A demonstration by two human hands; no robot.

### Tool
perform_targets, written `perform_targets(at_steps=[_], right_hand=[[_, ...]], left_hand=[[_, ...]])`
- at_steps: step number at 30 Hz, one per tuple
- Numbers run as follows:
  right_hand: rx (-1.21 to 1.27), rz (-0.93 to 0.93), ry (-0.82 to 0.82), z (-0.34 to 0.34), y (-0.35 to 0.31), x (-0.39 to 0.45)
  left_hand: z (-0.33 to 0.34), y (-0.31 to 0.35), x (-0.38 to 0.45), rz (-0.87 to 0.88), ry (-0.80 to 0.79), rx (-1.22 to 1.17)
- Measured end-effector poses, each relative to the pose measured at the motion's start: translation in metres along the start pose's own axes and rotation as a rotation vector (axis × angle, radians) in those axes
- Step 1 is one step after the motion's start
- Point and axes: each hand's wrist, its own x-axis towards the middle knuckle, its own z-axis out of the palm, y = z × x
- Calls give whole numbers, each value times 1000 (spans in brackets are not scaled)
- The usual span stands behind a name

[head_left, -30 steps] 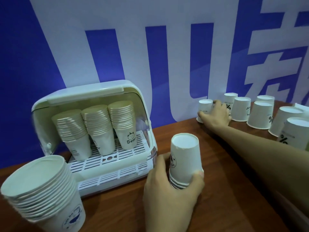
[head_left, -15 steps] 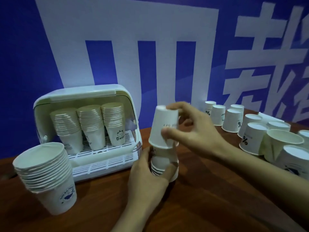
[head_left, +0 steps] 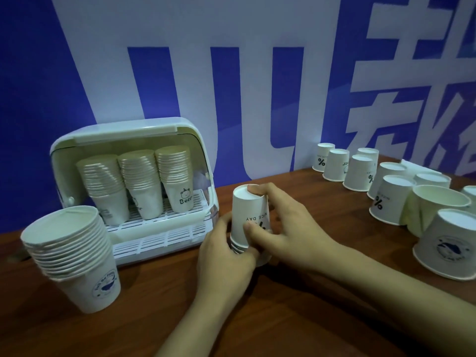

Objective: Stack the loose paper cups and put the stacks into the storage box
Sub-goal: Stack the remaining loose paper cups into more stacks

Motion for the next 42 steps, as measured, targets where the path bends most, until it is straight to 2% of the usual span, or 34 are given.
perform_targets(at_steps=[5, 9, 11, 13, 15, 16, 19, 24, 30, 33, 35, 39, 42], right_hand=[[26, 37, -2, 1, -5, -4], [-71, 64, -79, -18, -16, -15], [-197, 54, -83, -40, -21, -33], [-504, 46, -51, -69, -25, -52], [-827, 163, -58, -100, -21, -67], [-909, 269, -70, -115, -18, -72], [-960, 538, -49, -143, -13, -87], [-1011, 738, -128, -139, -6, -103], [-933, 674, -23, -132, -5, -102], [-782, 579, 24, -132, 2, -107], [-667, 460, 105, -132, 3, -108], [-342, 198, 368, -134, -24, -82], [-179, 35, 369, -126, -57, -52]], left_hand=[[-2, -3, 2, 24, -13, 25], [-2, 2, -2, 58, -46, 8], [-1, 8, -6, 78, -89, -19], [0, 12, -11, 115, -118, -13], [1, 17, -15, 129, -168, 6], [2, 19, -17, 129, -195, 1], [2, 20, -19, 143, -248, -21], [1, 17, -21, 148, -251, -43], [0, 17, -22, 139, -272, -65], [0, 18, -23, 136, -277, -78], [0, 18, -22, 138, -281, -83], [0, 17, -20, 128, -289, -101], [0, 15, -18, 134, -302, -112]])
